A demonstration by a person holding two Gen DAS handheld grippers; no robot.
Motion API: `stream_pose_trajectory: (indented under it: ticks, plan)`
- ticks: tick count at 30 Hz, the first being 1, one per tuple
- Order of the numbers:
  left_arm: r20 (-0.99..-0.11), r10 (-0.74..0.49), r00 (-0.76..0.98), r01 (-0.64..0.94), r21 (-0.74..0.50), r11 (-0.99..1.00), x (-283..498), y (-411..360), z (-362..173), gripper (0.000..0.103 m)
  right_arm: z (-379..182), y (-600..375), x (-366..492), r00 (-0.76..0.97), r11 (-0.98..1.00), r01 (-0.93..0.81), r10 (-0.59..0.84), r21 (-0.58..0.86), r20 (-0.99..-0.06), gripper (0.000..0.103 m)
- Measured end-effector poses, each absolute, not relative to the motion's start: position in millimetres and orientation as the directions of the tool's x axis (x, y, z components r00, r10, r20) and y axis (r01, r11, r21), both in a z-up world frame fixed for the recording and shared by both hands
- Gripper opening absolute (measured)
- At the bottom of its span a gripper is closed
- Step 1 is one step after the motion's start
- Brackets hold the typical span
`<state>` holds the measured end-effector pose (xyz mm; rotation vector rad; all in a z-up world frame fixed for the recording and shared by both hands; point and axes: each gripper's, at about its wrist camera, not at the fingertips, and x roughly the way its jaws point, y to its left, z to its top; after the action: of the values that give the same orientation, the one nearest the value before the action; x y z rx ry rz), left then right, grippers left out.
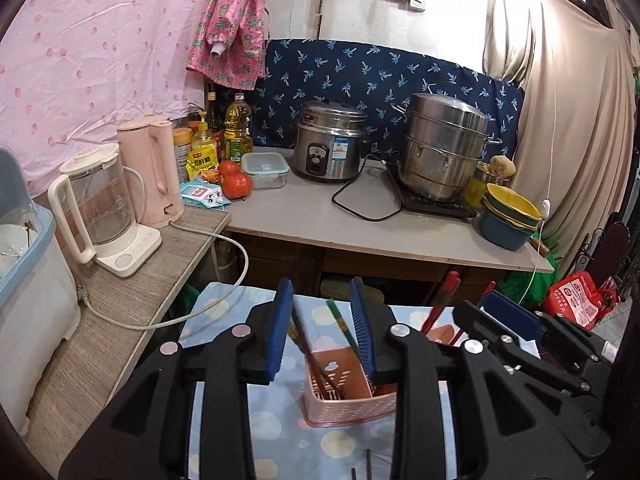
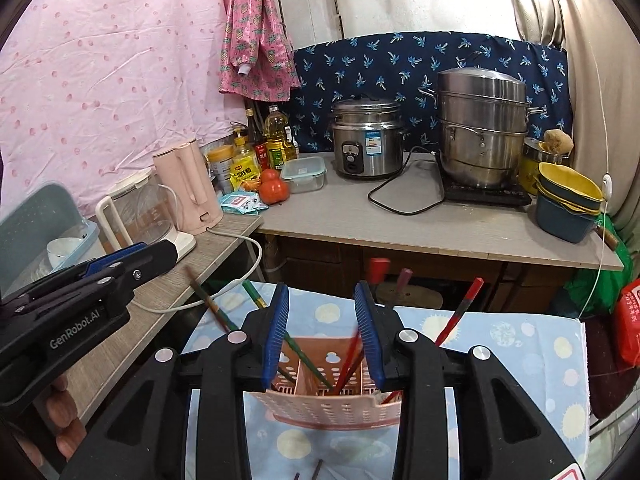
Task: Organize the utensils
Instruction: 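Open both tools to drop the chopsticks into the holder, then move both open tools back down to the last two chopsticks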
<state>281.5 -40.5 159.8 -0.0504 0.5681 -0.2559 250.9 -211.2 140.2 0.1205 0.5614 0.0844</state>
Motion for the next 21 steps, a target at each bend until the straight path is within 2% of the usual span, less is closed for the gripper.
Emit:
stream_pose_trajectory:
  ticks: [11,15,21]
  plan:
    - [-0.557,-0.248,0.793,0.224,-0.113,0.968,244.3,-27.5,139.9,0.030,130.0,-210.1,197.6,0.834,0.989,-0.039,0.109,0.139,-0.541,0.034]
    - [-0.582,-0.251,0.774,0.226,-0.117,0.967,221.7,-22.7,122.9,0.034,111.2,-207.2,169.3,0.812,0.990,-0.032,0.107,0.140,-0.573,0.034]
    - [-0.641,-0.254,0.724,0.229,-0.124,0.966,181.6,-15.8,83.4,0.035,73.1,-198.0,123.8,0.772,0.991,-0.013,0.092,0.130,-0.628,0.034]
